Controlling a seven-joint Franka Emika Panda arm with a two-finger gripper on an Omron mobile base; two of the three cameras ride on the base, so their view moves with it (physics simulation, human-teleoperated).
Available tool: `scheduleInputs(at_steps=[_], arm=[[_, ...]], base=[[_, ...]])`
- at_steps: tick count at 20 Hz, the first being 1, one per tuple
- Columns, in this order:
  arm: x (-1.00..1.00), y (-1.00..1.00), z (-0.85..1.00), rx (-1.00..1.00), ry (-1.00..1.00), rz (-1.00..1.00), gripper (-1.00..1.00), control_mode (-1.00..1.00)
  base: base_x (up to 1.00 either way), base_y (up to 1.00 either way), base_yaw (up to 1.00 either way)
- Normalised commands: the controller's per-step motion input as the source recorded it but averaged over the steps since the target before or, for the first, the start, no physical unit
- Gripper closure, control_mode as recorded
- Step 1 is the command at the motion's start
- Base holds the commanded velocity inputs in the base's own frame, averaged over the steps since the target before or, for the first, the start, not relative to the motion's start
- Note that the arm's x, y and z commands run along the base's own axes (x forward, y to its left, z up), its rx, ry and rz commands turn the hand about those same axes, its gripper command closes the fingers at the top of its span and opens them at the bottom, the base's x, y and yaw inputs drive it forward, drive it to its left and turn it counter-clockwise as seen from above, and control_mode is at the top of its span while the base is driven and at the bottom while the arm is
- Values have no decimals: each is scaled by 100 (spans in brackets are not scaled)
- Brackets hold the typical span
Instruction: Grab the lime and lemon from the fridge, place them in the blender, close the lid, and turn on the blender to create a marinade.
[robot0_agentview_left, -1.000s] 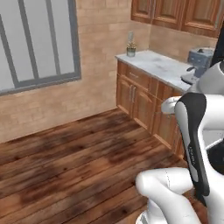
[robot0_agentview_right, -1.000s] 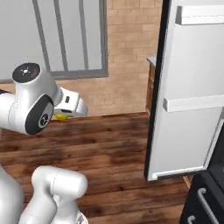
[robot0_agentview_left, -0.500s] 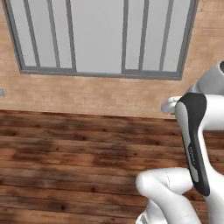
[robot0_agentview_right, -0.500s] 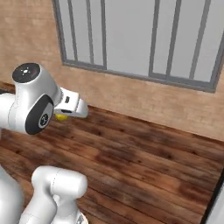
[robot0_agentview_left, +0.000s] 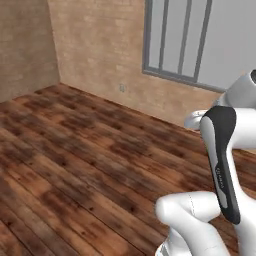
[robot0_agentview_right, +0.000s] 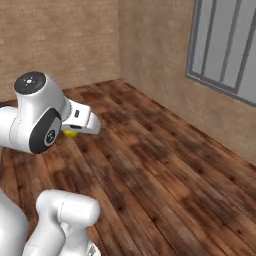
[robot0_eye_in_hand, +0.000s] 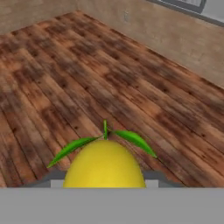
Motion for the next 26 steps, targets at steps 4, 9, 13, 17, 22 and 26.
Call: scheduleInputs(at_steps=[4, 9, 13, 17, 22, 26], arm=[[0, 0, 0, 0, 0, 0, 100, 100], [0, 0, 0, 0, 0, 0, 100, 100], [0, 0, 0, 0, 0, 0, 100, 100], [0, 0, 0, 0, 0, 0, 100, 100], [0, 0, 0, 0, 0, 0, 100, 100], [0, 0, 0, 0, 0, 0, 100, 100]], base=[[34, 7, 83], [38, 15, 79], [45, 23, 74], [55, 26, 70], [73, 34, 61], [83, 43, 54]])
